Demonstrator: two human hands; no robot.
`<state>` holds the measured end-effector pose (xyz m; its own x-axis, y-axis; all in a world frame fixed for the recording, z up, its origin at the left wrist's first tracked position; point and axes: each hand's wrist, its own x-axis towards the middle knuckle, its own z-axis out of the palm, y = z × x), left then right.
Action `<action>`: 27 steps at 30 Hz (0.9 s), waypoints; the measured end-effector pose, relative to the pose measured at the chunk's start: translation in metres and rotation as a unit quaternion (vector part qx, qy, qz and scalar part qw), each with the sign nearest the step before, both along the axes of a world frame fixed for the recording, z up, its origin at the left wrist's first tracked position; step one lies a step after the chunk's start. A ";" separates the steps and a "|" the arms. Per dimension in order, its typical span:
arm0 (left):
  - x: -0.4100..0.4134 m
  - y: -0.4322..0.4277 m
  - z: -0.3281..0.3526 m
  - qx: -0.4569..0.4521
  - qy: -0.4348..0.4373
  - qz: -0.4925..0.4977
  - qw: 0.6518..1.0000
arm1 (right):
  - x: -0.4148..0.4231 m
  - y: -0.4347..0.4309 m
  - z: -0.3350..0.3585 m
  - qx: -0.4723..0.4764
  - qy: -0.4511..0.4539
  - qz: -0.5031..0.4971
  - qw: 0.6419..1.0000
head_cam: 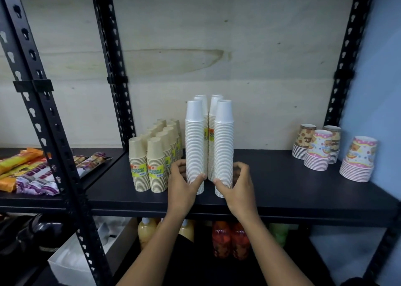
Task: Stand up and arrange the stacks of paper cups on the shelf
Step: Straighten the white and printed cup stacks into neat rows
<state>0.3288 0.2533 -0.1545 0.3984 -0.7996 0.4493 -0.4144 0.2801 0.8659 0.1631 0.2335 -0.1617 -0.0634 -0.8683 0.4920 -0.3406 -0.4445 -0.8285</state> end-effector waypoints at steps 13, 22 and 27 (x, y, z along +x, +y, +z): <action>0.022 -0.003 -0.010 0.055 -0.007 -0.081 0.995 | -0.018 0.000 0.008 0.130 -0.016 0.145 0.981; 0.024 -0.003 -0.014 0.040 -0.030 -0.074 0.996 | -0.005 0.000 0.002 0.103 -0.008 0.066 0.992; 0.015 -0.010 -0.014 0.041 -0.068 0.004 0.997 | 0.009 0.001 0.002 0.071 0.070 -0.018 0.995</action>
